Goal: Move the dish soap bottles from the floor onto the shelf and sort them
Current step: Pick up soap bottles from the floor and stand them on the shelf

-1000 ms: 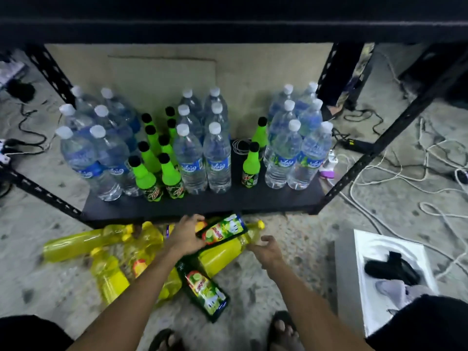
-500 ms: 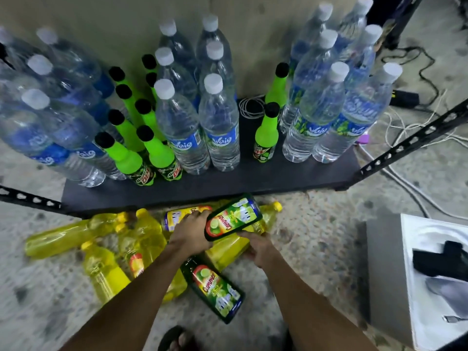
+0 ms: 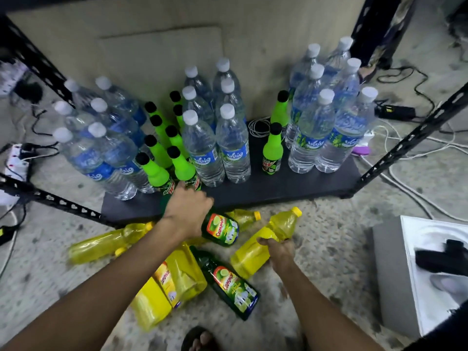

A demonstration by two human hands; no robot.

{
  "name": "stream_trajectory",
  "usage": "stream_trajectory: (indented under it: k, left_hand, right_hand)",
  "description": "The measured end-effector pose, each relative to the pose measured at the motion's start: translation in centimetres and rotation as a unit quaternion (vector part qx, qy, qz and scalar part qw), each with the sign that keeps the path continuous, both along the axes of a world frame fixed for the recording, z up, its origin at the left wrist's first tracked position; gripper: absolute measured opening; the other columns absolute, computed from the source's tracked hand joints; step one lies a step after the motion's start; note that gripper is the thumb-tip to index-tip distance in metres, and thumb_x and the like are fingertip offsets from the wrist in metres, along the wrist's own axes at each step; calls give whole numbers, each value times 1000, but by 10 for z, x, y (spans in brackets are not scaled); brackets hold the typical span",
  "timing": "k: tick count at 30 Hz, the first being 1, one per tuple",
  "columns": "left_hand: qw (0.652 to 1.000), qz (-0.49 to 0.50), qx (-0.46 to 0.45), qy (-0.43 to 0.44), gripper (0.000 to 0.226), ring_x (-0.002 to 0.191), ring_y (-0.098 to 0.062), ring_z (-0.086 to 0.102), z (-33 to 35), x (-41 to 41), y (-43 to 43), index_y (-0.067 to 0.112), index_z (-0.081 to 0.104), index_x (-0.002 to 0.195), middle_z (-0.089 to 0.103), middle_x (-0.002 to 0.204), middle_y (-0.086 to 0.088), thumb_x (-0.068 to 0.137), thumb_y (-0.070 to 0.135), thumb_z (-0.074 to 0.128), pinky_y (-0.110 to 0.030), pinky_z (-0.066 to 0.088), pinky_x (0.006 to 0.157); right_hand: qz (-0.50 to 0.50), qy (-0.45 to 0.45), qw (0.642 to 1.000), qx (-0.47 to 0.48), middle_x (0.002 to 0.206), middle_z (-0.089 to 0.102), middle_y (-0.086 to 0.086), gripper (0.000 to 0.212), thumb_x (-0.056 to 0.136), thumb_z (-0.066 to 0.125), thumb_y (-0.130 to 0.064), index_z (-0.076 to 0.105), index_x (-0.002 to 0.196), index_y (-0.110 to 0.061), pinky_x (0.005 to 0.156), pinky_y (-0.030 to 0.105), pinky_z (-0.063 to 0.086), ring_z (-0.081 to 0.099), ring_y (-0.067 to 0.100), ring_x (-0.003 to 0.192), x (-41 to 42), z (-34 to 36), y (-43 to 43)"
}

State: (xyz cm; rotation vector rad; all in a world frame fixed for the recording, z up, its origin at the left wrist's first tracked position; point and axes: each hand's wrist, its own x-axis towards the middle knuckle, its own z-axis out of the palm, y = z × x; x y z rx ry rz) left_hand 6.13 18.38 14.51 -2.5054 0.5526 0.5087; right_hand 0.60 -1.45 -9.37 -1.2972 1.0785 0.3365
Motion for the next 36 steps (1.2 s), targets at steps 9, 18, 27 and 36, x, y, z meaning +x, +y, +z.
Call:
stream_trajectory:
  k: [9, 18, 27, 36]
  left_hand:
    - [985, -156, 71, -3, 36, 118, -40, 53, -66, -74, -23, 4, 61, 127, 62, 116, -14, 94, 6, 47, -63, -24, 105]
    - [947, -284, 147, -15, 44, 145, -38, 30, -104, -91, -73, 10, 49, 142, 47, 146, -18, 99, 19, 44, -66, -23, 104]
    - [814, 306, -491, -53, 61, 104, -23, 56, -144, -190, -37, 23, 44, 113, 45, 112, 2, 69, 40, 83, -30, 43, 86]
    - [607, 509, -610, -31, 87, 118, -16, 60, -178, -122, -54, 20, 55, 129, 67, 124, 1, 53, 36, 96, -27, 45, 100]
  right_hand:
    - [163, -137, 933, -291, 92, 63, 3, 65, 51, 94, -8, 58, 105, -10, 68, 28, 41, 61, 23, 86, -44, 83, -47]
    - [184, -145, 919, -316, 97, 68, 9, 68, 57, 94, -12, 44, 101, -26, 74, 37, 48, 65, 34, 93, -71, 83, -72]
    - [215, -152, 911, -317, 100, 66, 10, 68, 58, 95, -12, 44, 102, -23, 73, 31, 43, 62, 34, 97, -72, 85, -77]
    - [222, -126, 915, -311, 106, 69, 14, 73, 60, 94, -10, 57, 123, -7, 78, 32, 44, 63, 34, 101, -69, 72, -82]
